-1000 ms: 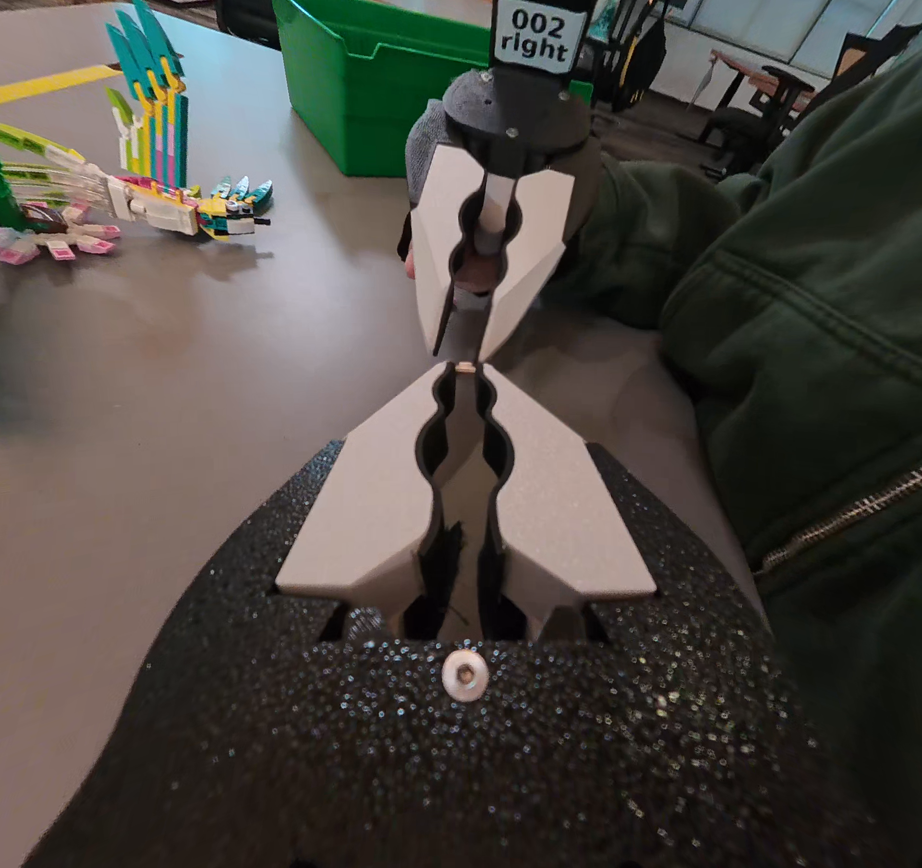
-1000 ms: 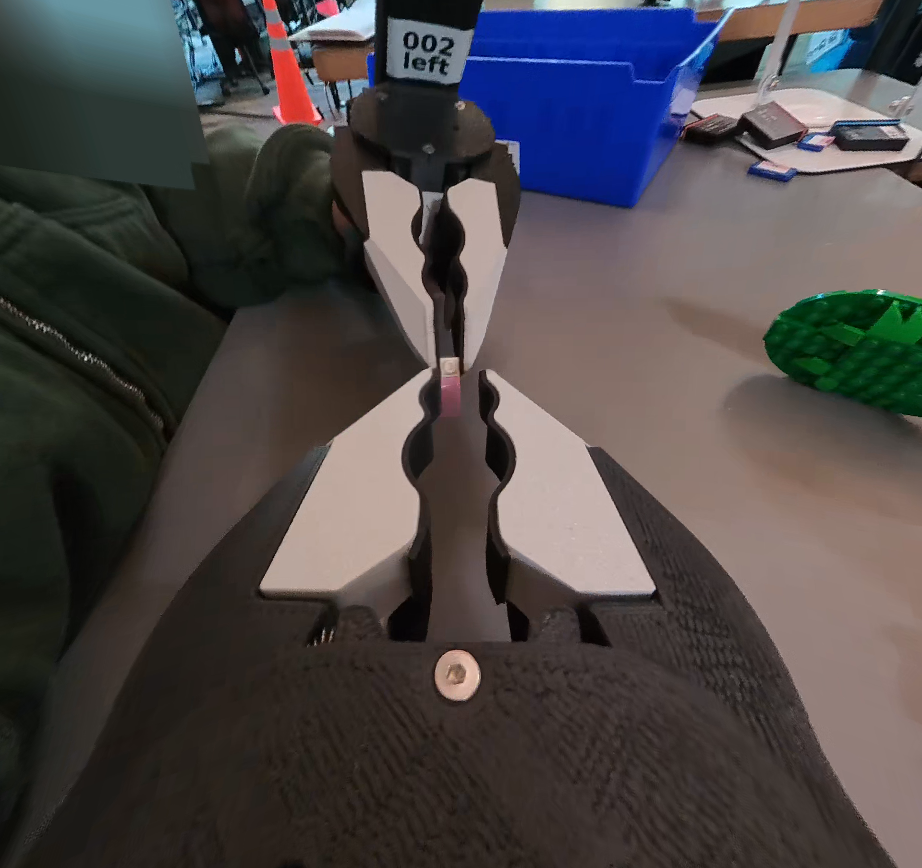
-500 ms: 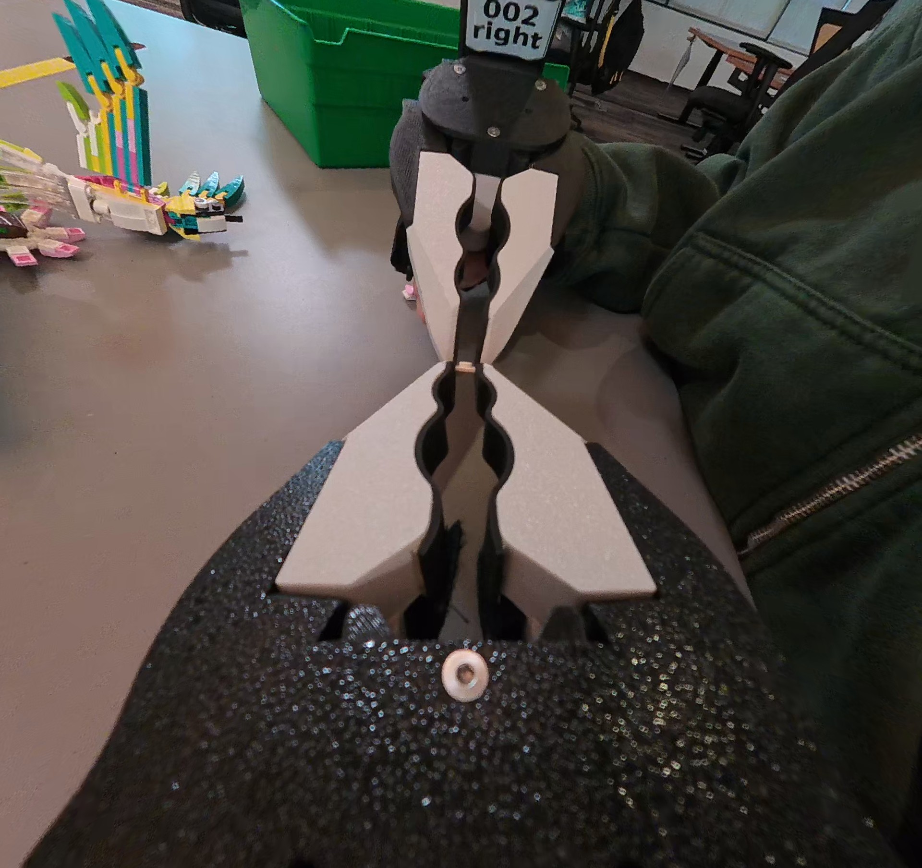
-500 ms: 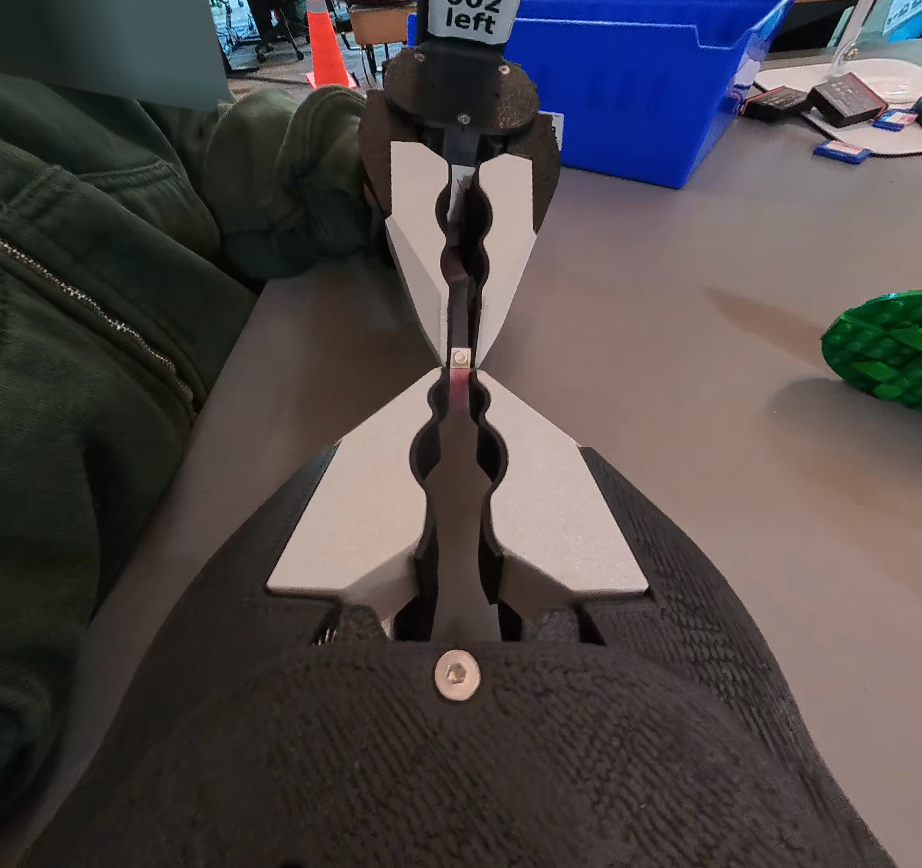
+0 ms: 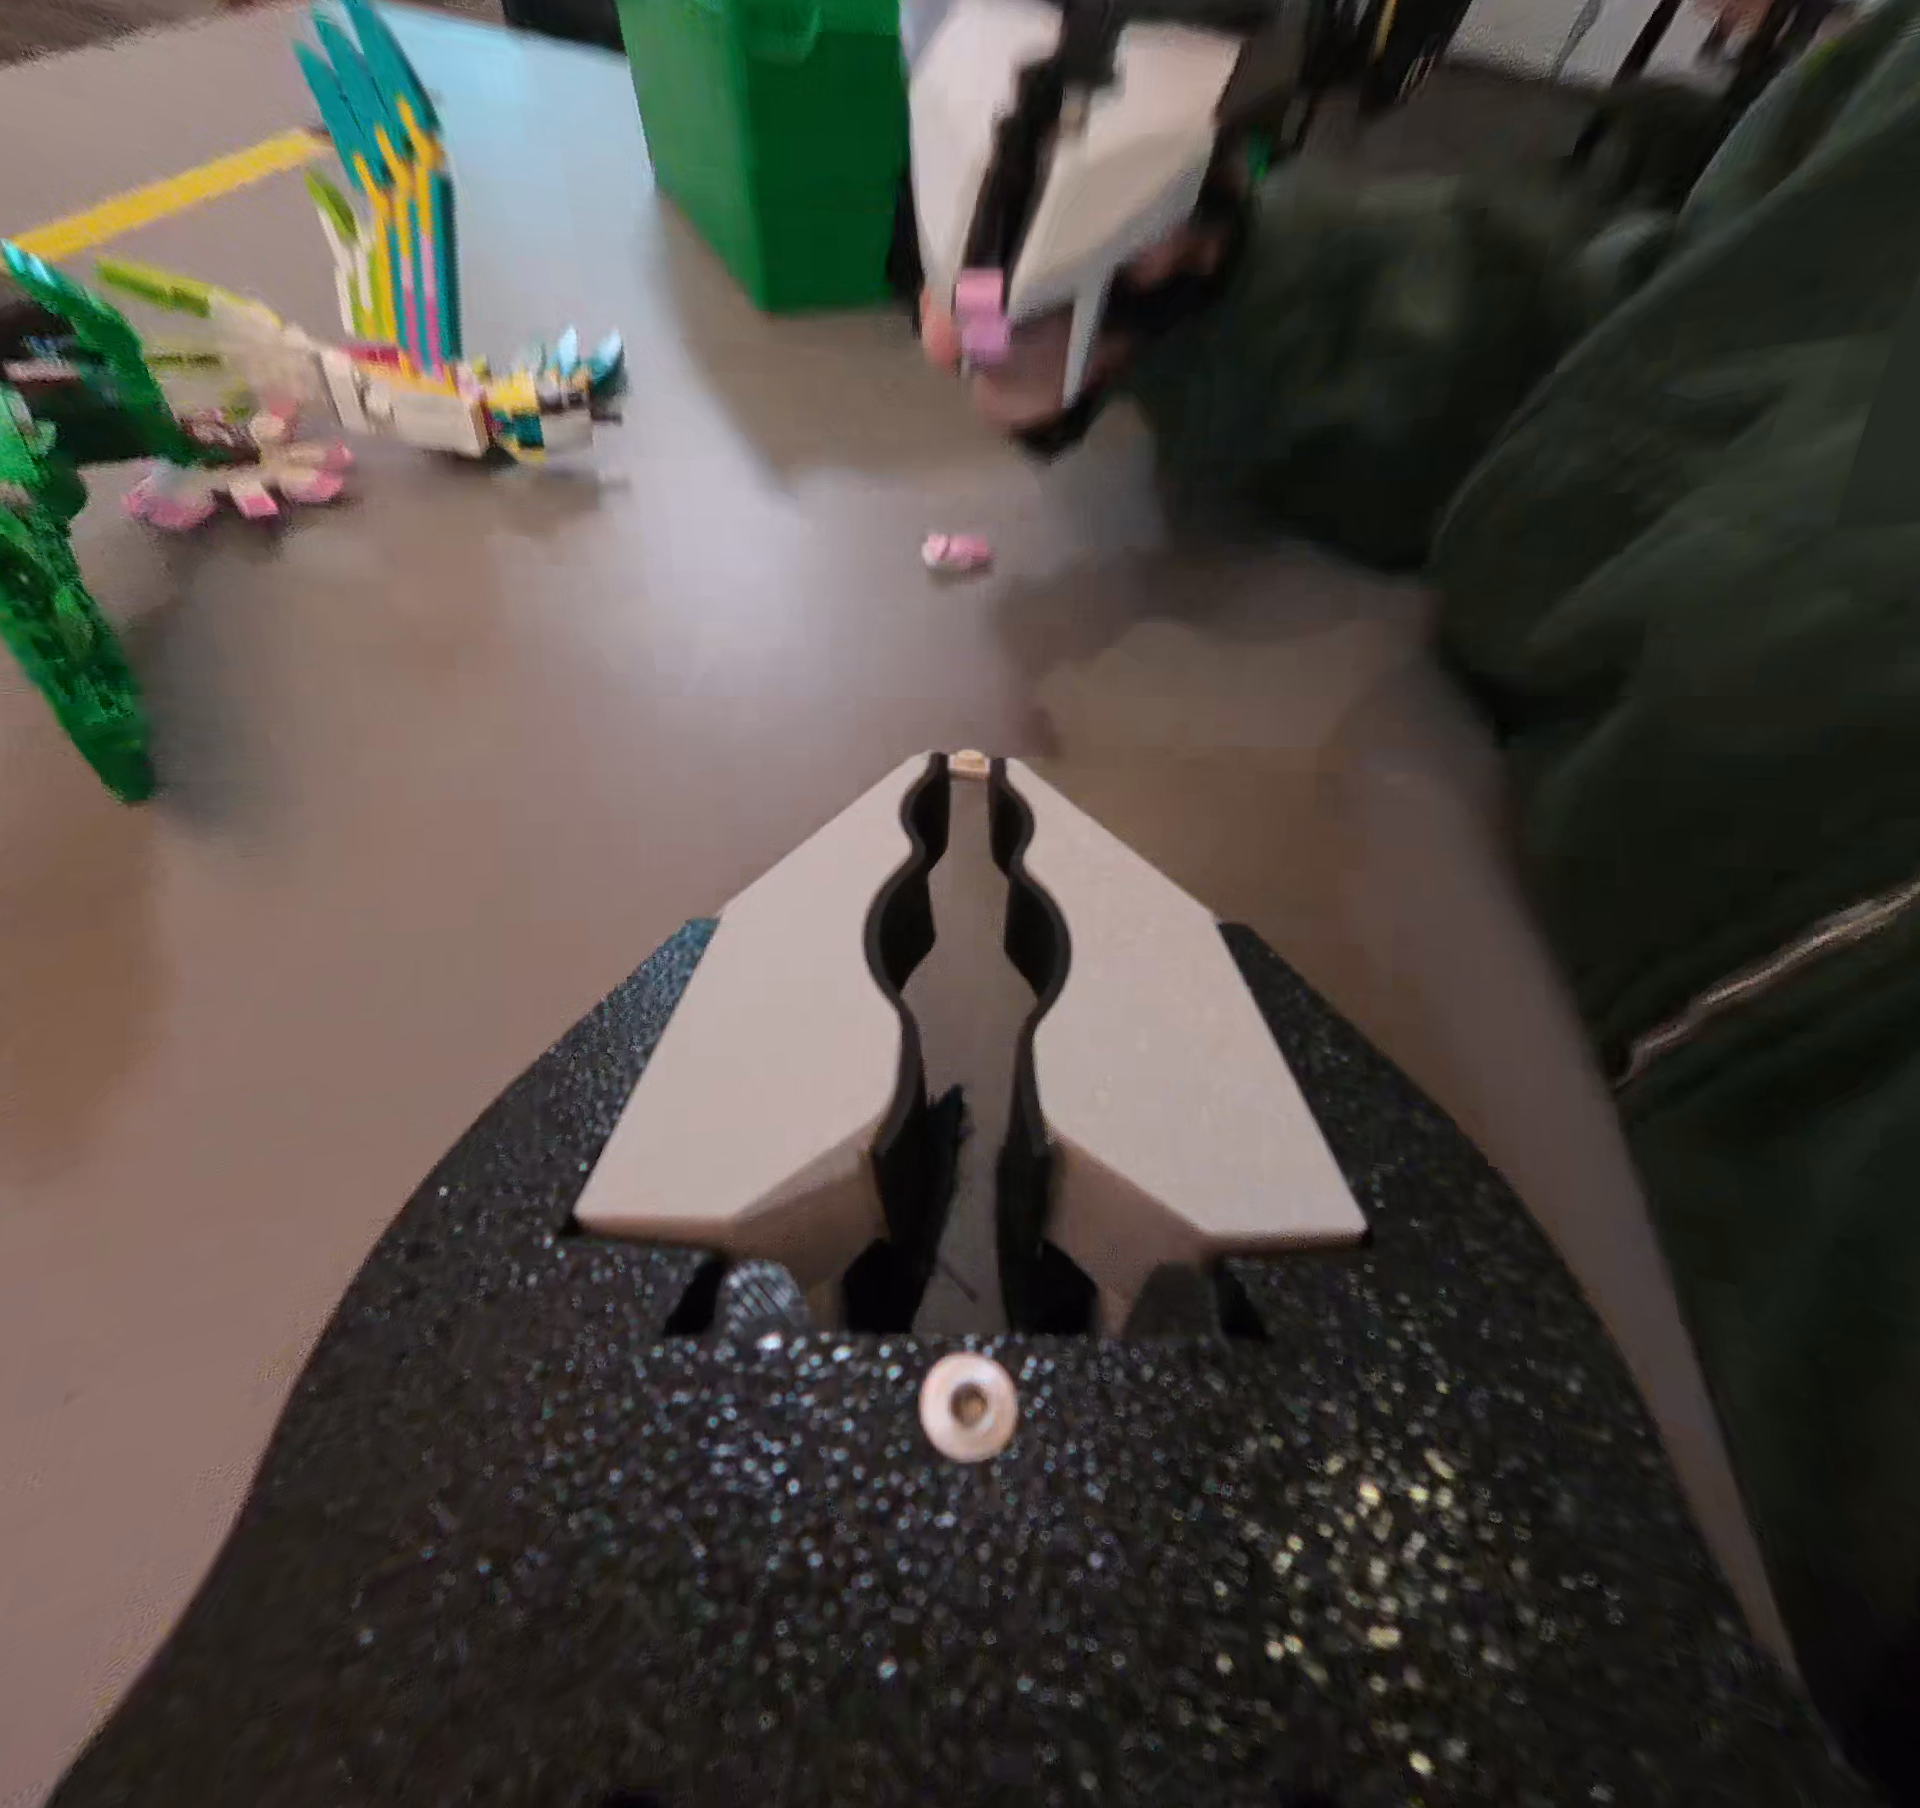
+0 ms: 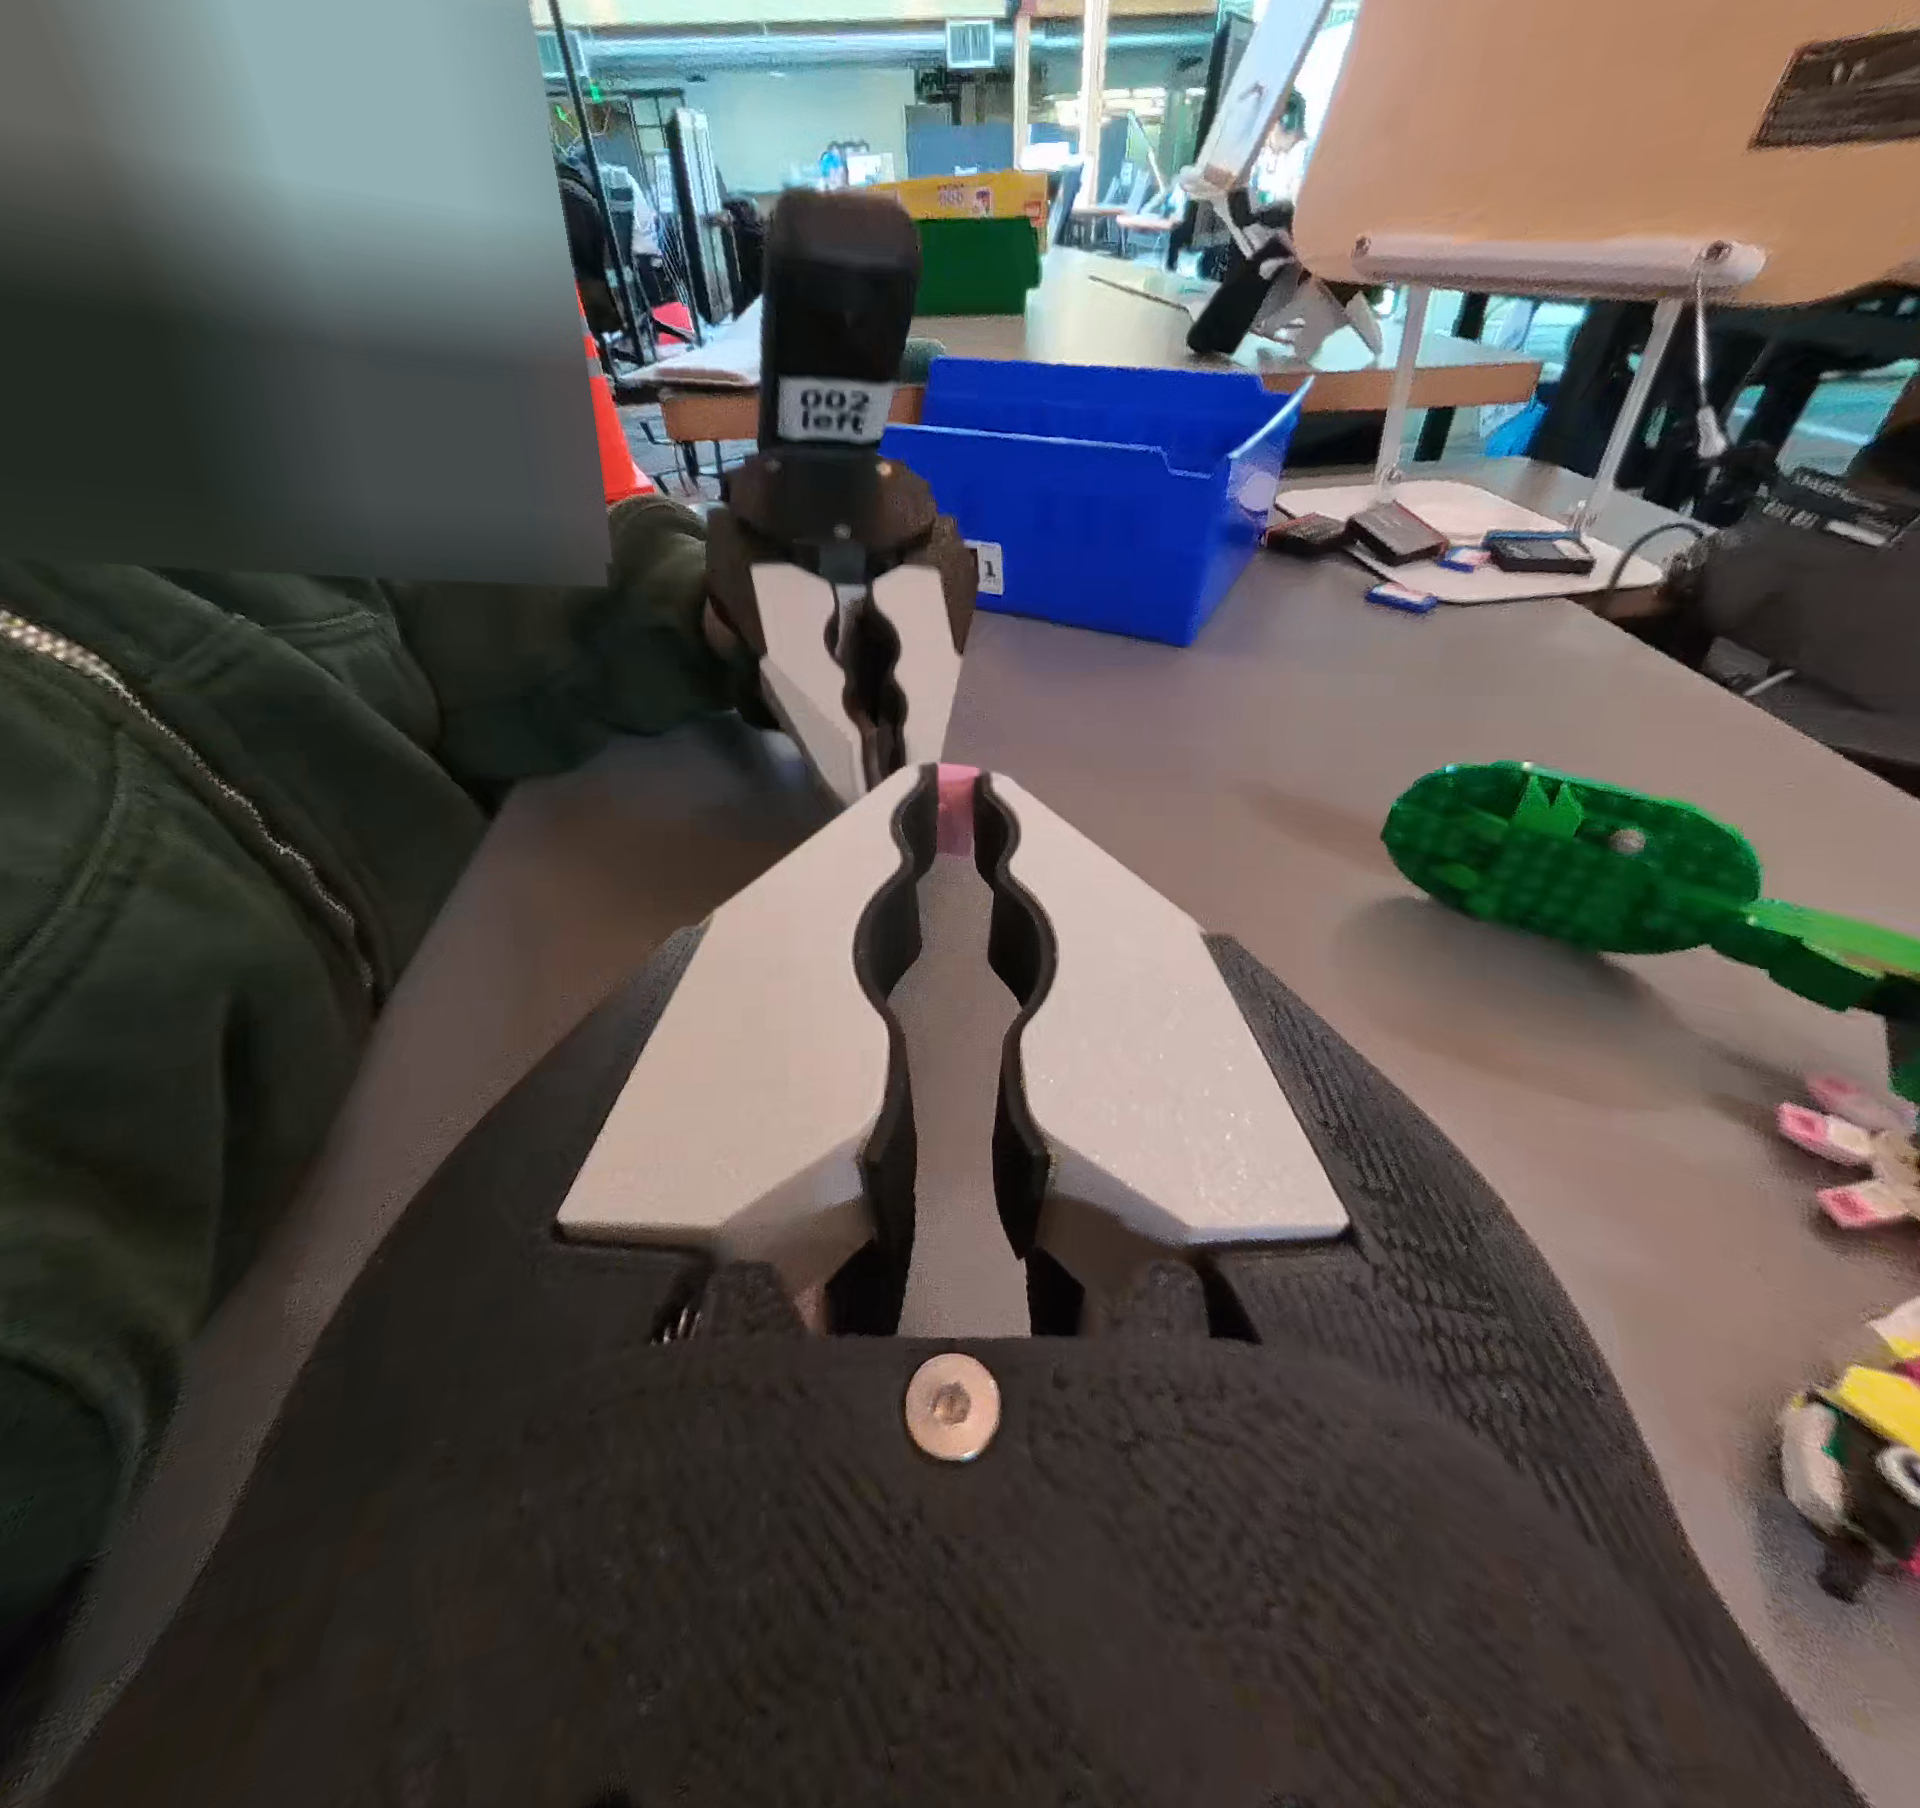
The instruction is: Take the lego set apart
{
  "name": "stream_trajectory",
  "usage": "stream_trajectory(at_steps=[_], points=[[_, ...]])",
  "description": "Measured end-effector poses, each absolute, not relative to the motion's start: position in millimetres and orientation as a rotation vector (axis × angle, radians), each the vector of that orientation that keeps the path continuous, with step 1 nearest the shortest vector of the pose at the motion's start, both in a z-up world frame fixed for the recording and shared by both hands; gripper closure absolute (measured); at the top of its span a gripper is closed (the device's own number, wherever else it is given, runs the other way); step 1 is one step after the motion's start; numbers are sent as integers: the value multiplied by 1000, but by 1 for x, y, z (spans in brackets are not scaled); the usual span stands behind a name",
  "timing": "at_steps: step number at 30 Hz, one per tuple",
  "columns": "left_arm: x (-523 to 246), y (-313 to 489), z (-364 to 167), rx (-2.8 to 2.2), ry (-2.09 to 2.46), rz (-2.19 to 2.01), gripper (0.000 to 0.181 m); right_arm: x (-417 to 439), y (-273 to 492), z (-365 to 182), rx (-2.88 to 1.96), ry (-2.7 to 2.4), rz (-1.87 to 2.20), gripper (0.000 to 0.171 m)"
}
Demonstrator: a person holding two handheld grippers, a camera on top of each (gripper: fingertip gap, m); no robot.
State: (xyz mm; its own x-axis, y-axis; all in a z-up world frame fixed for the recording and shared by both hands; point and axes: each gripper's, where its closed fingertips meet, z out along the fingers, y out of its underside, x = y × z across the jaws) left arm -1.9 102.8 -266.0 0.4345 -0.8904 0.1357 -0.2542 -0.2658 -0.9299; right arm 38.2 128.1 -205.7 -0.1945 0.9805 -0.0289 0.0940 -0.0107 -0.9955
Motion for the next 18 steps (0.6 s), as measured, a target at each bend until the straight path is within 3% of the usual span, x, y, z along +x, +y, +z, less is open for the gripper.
stream_trajectory(at_steps=[8, 14, 18], points=[[-23, 118, -234, -1687, 877, -703, 175, 32, 139, -209, -1246, -1302, 1376, 166], [-198, 131, -159, -1740, 287, -20, 175, -19, 152, -174, -1272, -1107, 1440, 166], [-302, 109, -165, -1900, -20, 260, 176, -129, 147, -145, -1255, -1182, 1322, 166]])
